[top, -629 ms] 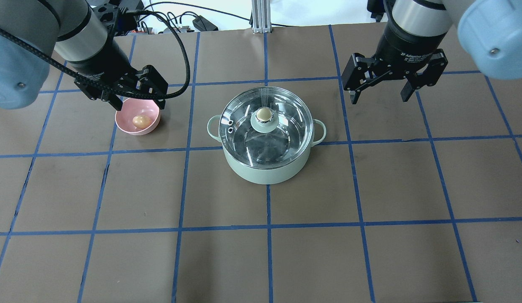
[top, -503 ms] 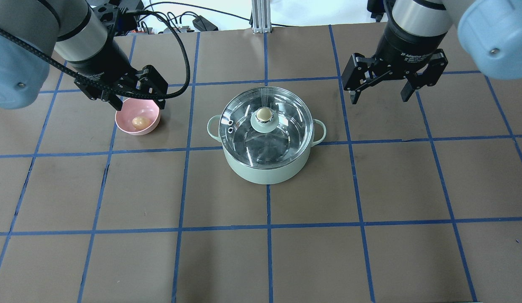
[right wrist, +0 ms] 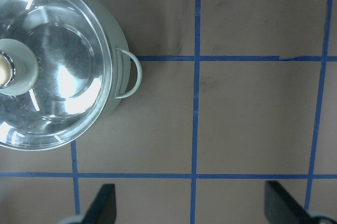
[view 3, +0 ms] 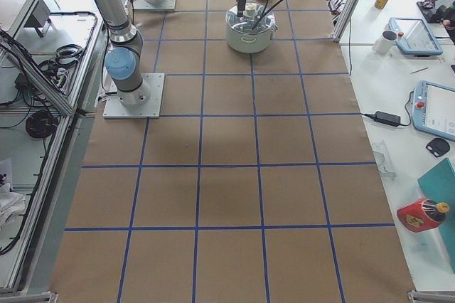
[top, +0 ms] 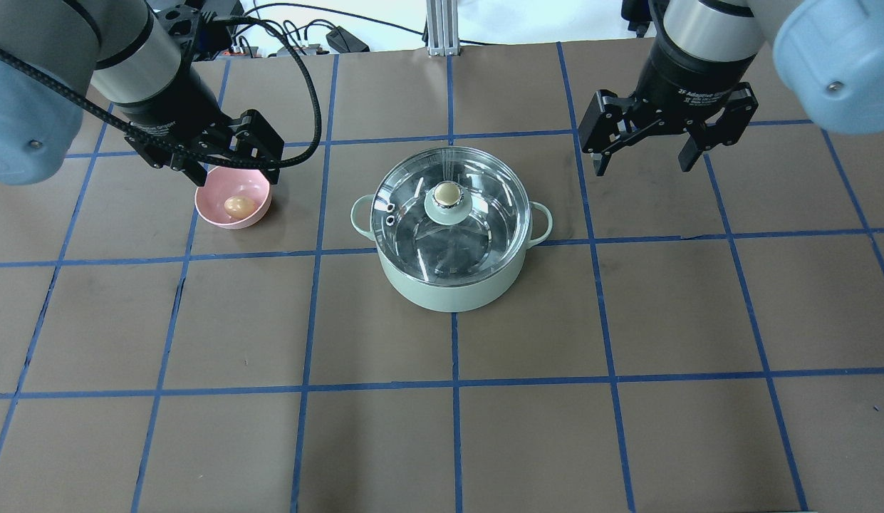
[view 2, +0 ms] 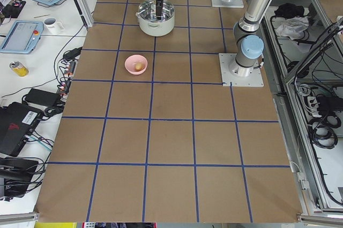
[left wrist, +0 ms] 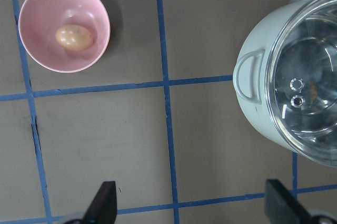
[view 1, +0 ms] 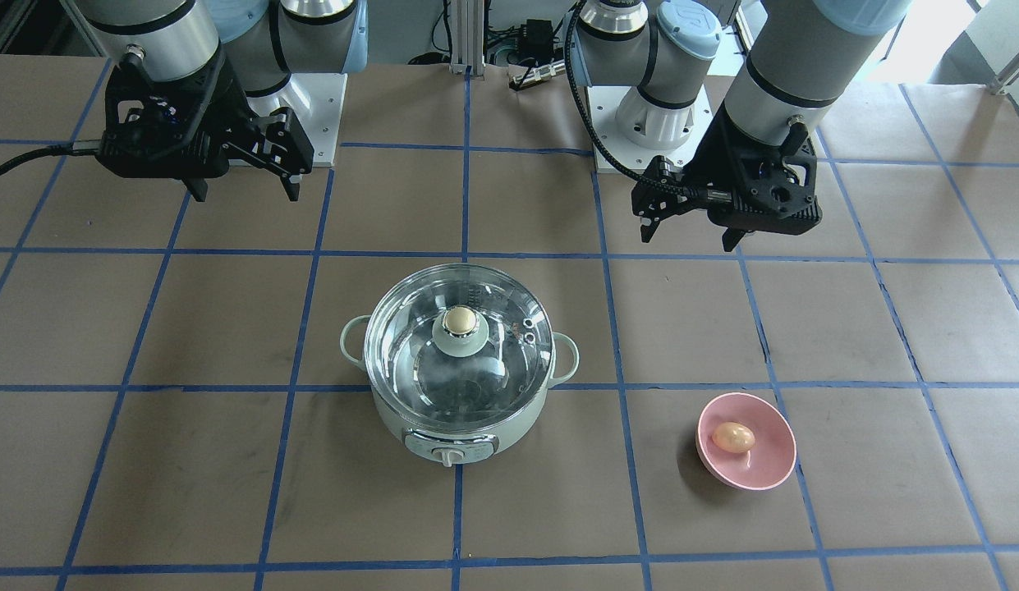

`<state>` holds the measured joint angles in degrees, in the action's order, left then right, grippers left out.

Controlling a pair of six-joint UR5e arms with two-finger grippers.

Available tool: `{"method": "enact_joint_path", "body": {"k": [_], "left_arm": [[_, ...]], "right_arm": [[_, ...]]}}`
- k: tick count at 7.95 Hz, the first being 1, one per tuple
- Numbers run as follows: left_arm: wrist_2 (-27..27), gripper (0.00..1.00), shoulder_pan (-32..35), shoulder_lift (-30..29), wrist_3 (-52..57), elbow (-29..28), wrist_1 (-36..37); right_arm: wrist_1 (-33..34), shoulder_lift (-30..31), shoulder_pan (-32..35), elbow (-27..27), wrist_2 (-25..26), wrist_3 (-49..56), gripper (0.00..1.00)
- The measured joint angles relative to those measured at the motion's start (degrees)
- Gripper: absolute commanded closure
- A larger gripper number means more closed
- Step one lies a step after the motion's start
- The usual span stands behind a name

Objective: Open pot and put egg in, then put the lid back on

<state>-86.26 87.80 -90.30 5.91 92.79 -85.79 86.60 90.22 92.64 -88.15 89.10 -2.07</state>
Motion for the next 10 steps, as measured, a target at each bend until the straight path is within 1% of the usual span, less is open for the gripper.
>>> {"method": "enact_joint_path", "body": {"k": [2, 3, 5, 6, 7, 9, 10], "left_arm": [[-0.1, 0.0, -0.58, 0.17, -0.45, -0.19, 0.45], [-0.08, 0.0, -0.75, 0.12, -0.84, -0.19, 0.65], [-0.29, 0.0, -0.86, 0.06, -0.81, -0.14, 1.11], [-1.11, 0.0, -0.93, -0.03, -0.21, -0.13, 1.29], [-2.77, 0.0, -1.03, -0.51, 3.38, -0.29, 1.62], [-4.69, 0.0, -1.45, -2.91, 19.82, -0.52, 4.03], [-5.23, 0.0, -2.03, -3.8, 25.65, -0.5, 5.46]], "right_arm": [[1.05, -0.49, -0.03, 0.11, -0.21, -0.27, 0.0], [2.18, -1.84, 0.01, 0.71, -0.34, -1.53, 0.0], [4.58, -6.3, 1.63, 3.92, -0.63, -6.02, 0.0], [6.33, -9.23, 3.74, 5.71, -0.52, -8.83, 0.0], [8.74, -12.57, 6.86, 7.4, -0.19, -12.63, 0.0], [13.16, -17.74, 12.13, 9.51, 0.07, -20.04, 0.0], [14.95, -19.69, 14.29, 9.83, 0.14, -22.98, 0.0]]}}
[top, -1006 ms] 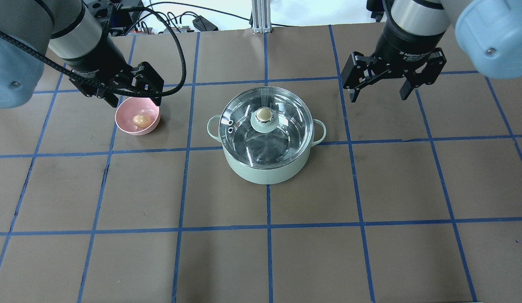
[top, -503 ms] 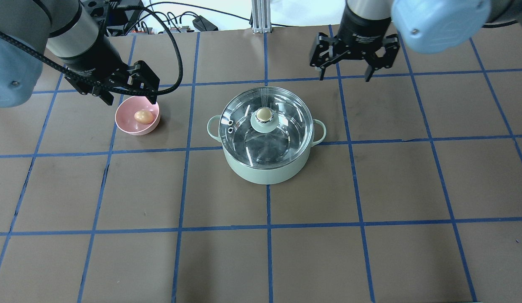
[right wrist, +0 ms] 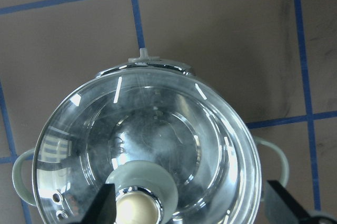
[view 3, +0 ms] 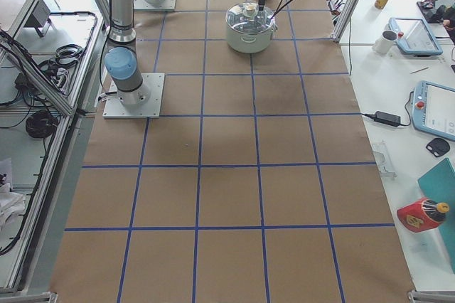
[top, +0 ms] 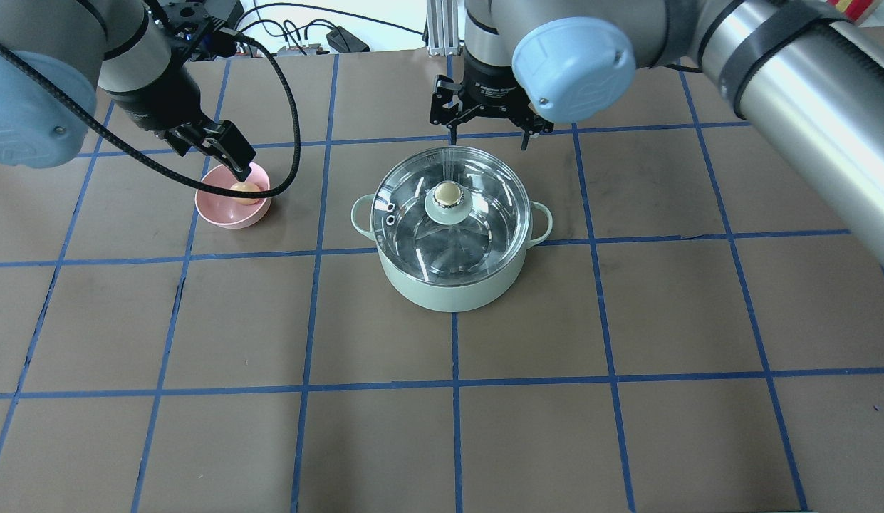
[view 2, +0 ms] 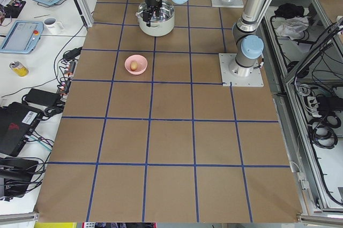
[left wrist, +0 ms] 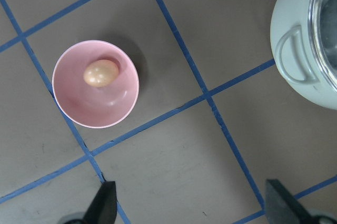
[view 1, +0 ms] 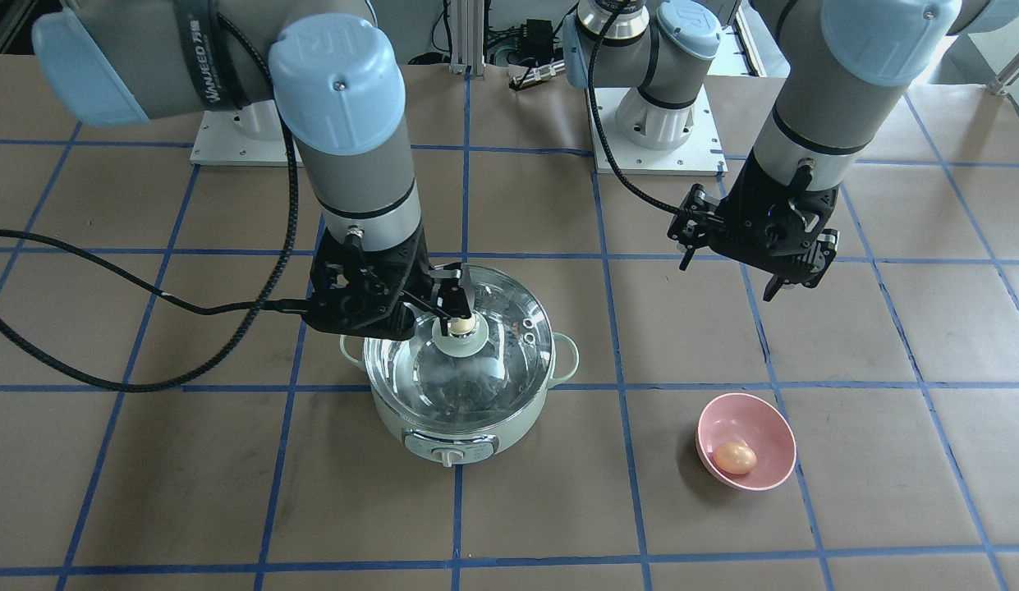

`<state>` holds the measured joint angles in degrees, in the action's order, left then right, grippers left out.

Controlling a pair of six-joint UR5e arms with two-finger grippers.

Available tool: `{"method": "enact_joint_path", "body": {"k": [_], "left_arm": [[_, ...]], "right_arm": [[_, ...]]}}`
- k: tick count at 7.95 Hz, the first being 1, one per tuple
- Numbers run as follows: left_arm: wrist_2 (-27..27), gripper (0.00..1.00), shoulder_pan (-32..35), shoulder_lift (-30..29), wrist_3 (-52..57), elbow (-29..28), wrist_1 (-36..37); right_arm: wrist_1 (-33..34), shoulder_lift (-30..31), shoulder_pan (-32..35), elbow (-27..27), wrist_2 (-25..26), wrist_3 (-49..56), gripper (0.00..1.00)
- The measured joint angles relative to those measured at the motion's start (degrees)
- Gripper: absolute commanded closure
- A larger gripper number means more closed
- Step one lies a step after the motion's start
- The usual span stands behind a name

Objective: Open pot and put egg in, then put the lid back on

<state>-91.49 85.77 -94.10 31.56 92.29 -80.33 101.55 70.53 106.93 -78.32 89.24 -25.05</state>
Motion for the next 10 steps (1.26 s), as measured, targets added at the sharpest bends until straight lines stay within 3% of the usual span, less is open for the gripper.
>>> {"method": "enact_joint_path", "body": {"k": [6, 7, 9, 10], "left_arm": [[-0.85, 0.0, -1.35, -6.16, 34.68, 0.0, 5.01], [-2.28, 0.0, -1.44, -7.15, 38.27, -0.04, 6.74], [-3.68, 0.0, -2.87, -9.09, 42.76, -0.1, 9.18], [-3.73, 0.0, -4.31, -10.38, 45.23, -0.19, 10.26]], "right_arm": [[2.92, -3.85, 4.91, -2.96, 0.71, -3.95, 0.0], [3.75, -4.4, 5.43, -3.14, 0.66, -4.35, 0.08], [4.69, -4.95, 5.99, -3.22, 0.66, -4.53, 0.53], [4.75, -4.9, 6.06, -3.24, 0.66, -4.44, 0.57]]}}
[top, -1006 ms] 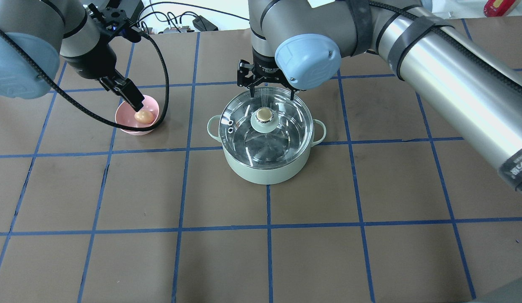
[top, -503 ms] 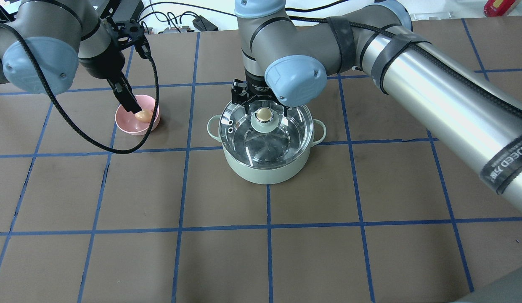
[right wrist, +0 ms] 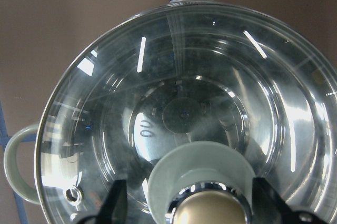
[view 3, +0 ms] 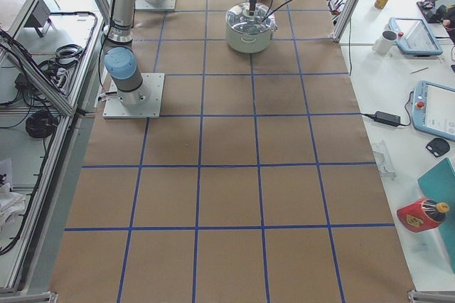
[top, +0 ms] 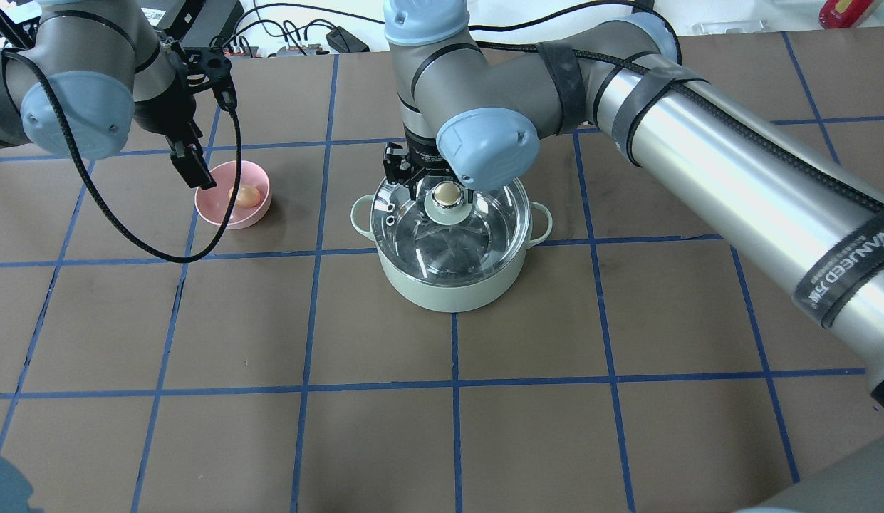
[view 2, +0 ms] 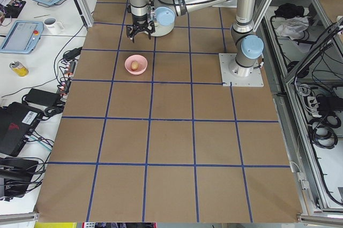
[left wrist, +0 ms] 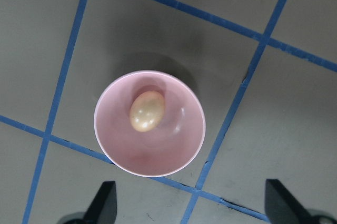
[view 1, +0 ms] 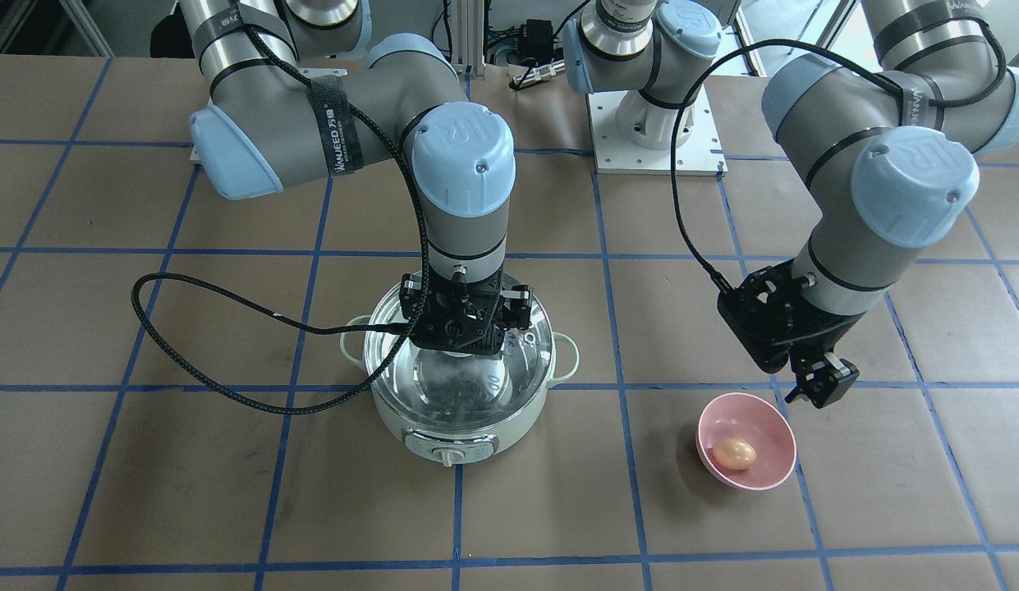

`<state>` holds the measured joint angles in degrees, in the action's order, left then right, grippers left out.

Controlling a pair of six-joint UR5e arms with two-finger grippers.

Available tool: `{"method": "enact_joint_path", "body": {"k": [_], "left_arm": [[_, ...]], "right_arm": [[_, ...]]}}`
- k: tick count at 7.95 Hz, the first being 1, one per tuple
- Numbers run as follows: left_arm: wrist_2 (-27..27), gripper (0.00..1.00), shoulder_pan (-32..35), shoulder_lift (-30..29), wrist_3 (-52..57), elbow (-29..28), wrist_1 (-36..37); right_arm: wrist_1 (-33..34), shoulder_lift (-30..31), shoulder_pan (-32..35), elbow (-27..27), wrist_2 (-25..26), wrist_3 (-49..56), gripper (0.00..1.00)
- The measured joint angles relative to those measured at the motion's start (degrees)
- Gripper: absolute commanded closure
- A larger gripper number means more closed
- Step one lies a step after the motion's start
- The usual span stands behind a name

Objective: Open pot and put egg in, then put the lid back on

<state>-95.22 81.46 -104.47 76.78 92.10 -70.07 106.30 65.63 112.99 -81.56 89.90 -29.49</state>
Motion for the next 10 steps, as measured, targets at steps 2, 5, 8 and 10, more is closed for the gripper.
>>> {"method": "enact_joint_path", "body": {"k": [2, 5, 8, 10], "left_arm": [[0.08, 0.0, -1.17, -2.57, 3.08, -0.06, 3.66], [0.96, 0.11, -1.37, -5.94, 4.6, -0.64, 6.59], [0.89, 0.11, -1.39, -7.29, 7.19, -1.12, 8.36], [0.97, 0.11, -1.39, -8.32, 7.58, -1.16, 9.56]], "right_arm": [[-0.34, 0.26, 0.03, 0.0, 0.51, 0.55, 0.64], [-0.78, 0.68, 0.04, 0.03, 0.85, 0.76, 0.64], [-1.33, 2.82, -0.45, 0.17, 1.62, 0.9, 0.66], [-5.83, 6.93, -3.22, 0.19, 1.33, 2.42, 0.67]]}}
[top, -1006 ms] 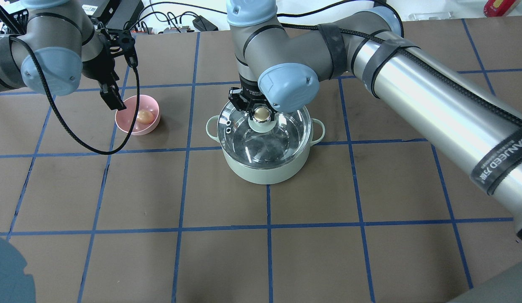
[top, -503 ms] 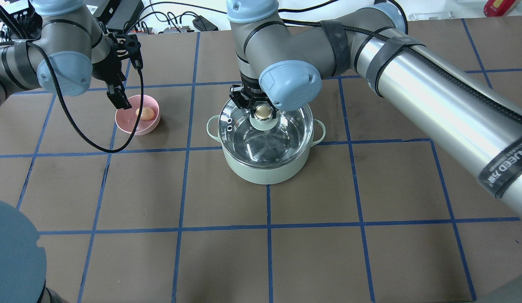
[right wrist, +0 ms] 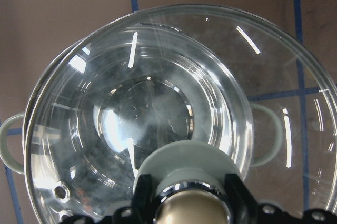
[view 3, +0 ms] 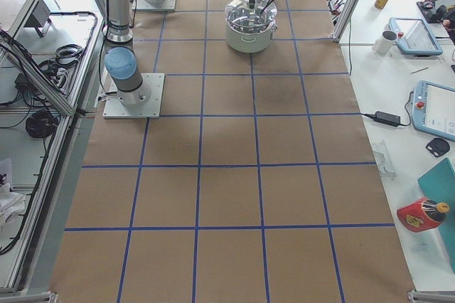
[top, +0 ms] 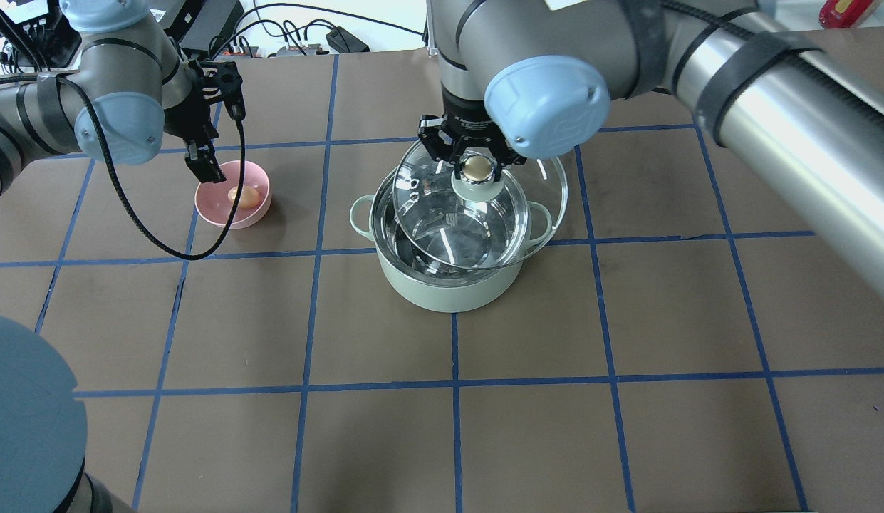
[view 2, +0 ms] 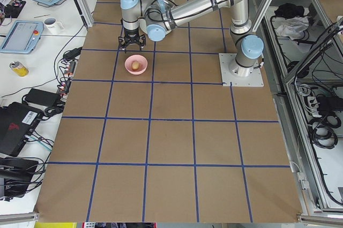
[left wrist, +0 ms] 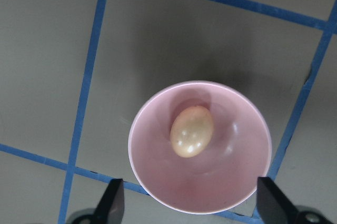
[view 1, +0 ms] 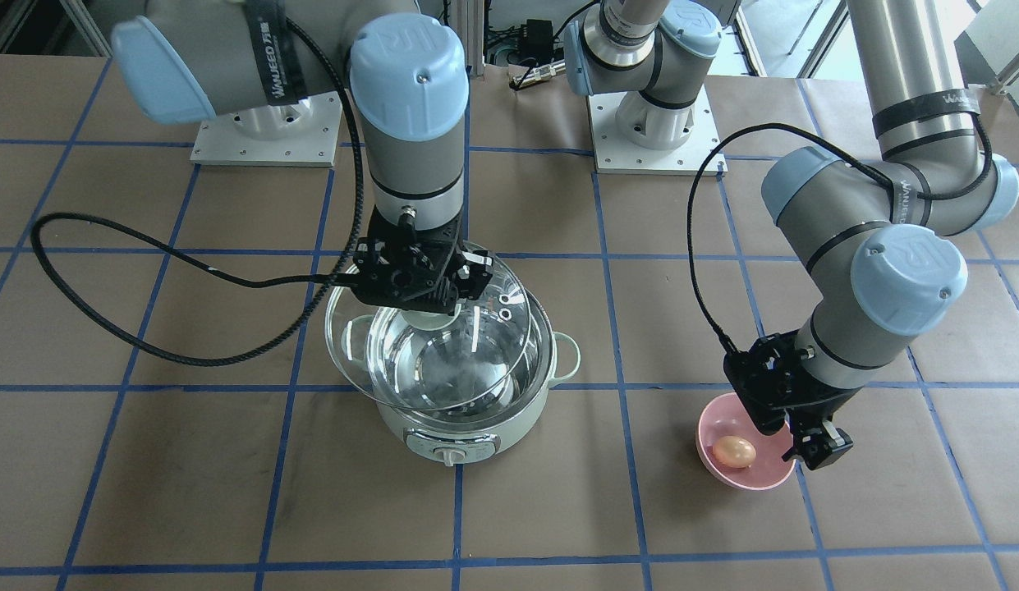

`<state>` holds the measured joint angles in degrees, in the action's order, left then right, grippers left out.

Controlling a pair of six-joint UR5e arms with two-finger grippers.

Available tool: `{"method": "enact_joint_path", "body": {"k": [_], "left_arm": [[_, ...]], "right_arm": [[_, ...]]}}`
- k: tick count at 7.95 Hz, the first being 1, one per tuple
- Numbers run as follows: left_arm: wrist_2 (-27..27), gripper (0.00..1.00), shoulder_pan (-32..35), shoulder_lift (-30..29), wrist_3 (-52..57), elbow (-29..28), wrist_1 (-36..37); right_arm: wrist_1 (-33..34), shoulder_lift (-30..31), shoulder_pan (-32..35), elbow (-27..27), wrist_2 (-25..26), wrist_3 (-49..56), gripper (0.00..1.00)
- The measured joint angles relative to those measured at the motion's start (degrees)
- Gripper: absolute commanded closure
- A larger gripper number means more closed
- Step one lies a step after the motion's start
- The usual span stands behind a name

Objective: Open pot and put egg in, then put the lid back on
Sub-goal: 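Lift the glass lid off the pot and set it beside the pot, then lower the left gripper into the pink bowl and grasp the egg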

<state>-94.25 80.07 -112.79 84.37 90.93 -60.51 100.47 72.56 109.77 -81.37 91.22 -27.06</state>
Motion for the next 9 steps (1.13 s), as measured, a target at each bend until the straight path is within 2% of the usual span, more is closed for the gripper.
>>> {"method": "enact_joint_path", "body": {"k": [1, 2, 6, 9], "left_arm": [[0.02, 0.11, 0.0, -0.78, 0.3, -0.02, 0.79], [0.03, 0.21, 0.0, -1.74, 1.35, -0.03, 1.6], [-0.31, 0.2, 0.0, -4.47, 3.72, 0.03, 2.38], [-0.58, 0.2, 0.0, -5.63, 4.25, 0.09, 2.37]], "right_arm": [[-3.23, 2.57, -2.36, -0.09, -0.51, 2.35, 0.69], [-6.37, 5.13, -5.13, -0.2, -1.05, 4.89, 0.71], [-17.77, 13.17, -14.99, -1.08, -2.24, 16.01, 0.74], [-19.41, 16.1, -17.73, -3.04, -2.36, 20.1, 0.74]]}}
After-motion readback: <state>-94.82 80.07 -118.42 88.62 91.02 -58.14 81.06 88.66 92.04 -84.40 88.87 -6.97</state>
